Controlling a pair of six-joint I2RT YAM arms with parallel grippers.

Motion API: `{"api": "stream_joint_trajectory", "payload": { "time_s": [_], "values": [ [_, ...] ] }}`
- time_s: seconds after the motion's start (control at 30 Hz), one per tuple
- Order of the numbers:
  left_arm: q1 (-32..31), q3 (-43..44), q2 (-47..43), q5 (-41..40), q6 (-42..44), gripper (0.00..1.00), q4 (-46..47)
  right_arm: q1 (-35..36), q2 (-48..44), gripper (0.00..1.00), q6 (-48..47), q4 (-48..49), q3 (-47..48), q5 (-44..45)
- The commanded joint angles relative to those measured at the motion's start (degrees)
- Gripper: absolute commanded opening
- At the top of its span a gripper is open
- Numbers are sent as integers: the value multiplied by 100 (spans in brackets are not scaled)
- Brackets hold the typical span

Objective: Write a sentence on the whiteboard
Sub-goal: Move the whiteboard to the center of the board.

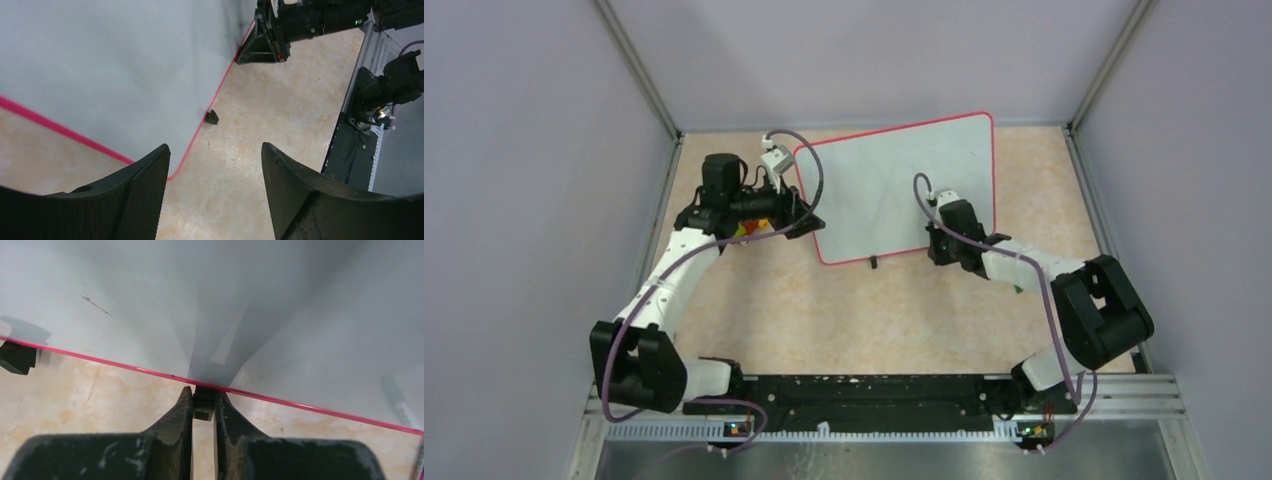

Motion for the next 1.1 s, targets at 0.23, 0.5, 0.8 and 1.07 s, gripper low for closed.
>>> {"api": "stream_joint_trajectory", "payload": {
  "time_s": [0.23,0.5,0.8,1.07],
  "values": [
    [532,923,-492,-57,-110,75,-576,946,-425,0,-214,6,-167,-885],
    [677,1539,-614,-53,-158,80,-859,1254,-442,0,-12,-250,-366,-1119],
    [677,1732,-667,268,-427,91,-623,1413,-700,0,44,-481,-590,-1309],
    [677,1648,-820,232,-566,93,-439,1608,-871,0,50,-723,-643,-1395]
  ]
}}
